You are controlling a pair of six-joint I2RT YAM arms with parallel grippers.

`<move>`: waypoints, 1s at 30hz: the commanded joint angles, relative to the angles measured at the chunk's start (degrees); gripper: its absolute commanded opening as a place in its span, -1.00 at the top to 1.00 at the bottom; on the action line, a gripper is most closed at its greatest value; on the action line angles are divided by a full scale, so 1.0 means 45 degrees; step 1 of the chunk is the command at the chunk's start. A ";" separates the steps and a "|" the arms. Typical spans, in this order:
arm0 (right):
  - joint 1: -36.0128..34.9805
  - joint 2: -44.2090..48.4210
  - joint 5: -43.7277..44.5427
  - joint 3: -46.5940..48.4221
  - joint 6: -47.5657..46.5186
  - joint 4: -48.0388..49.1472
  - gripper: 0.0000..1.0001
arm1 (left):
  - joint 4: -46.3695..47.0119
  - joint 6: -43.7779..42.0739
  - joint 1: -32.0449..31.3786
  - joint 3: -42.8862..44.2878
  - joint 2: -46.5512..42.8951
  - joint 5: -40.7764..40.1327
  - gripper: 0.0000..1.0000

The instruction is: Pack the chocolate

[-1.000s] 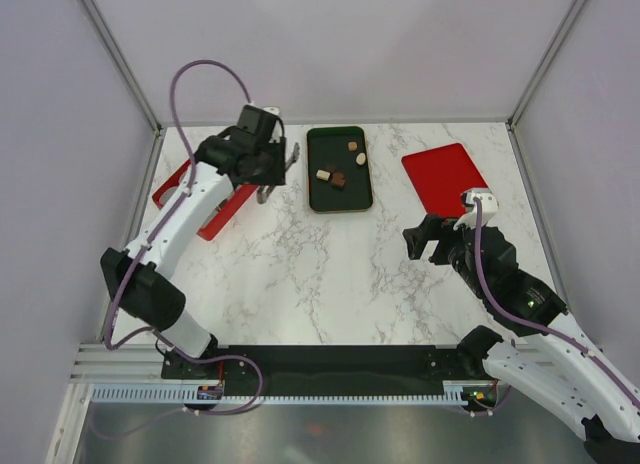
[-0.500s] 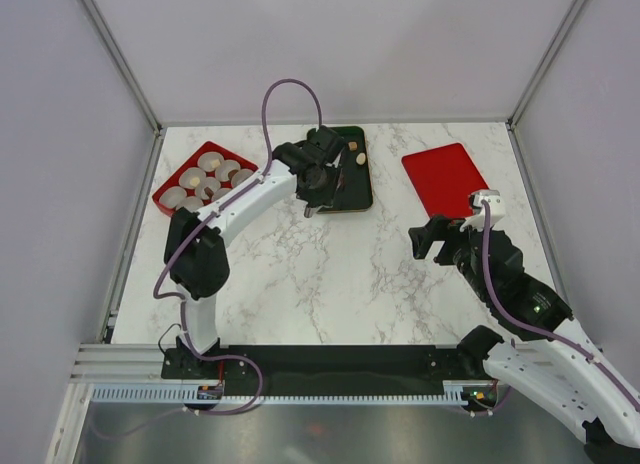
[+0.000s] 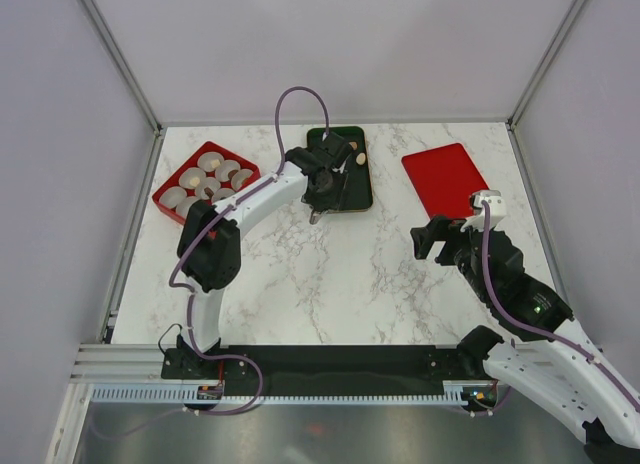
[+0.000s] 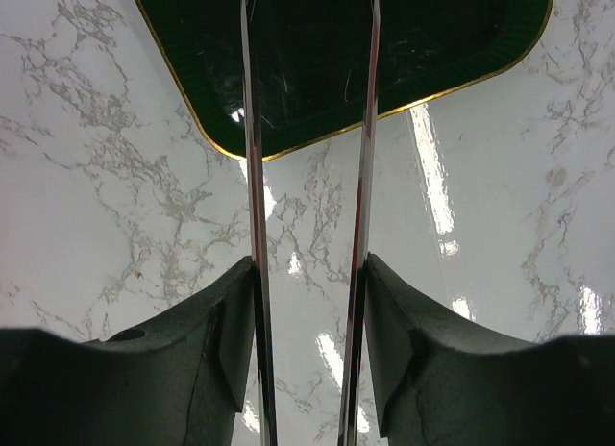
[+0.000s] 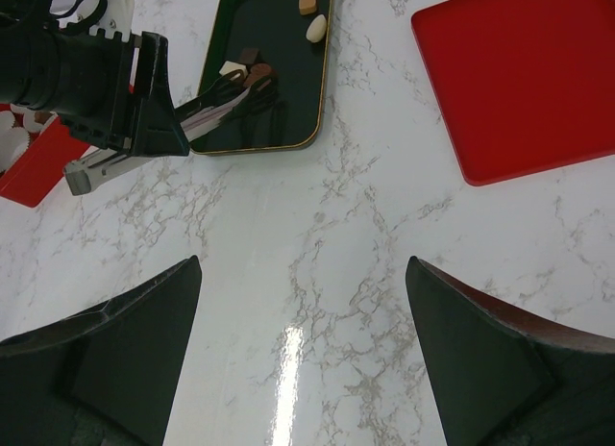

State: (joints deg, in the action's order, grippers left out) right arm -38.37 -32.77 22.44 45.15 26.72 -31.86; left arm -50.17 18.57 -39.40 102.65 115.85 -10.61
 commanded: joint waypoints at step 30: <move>-0.0009 0.0642 0.0151 0.0066 0.0039 -0.0186 -0.93 | -0.0451 0.0188 -0.0034 -0.0662 -0.2518 -0.0707 0.23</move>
State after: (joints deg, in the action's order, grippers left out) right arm -38.37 -30.63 22.85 45.15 26.76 -32.27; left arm -50.63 18.39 -39.40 100.68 112.33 -12.10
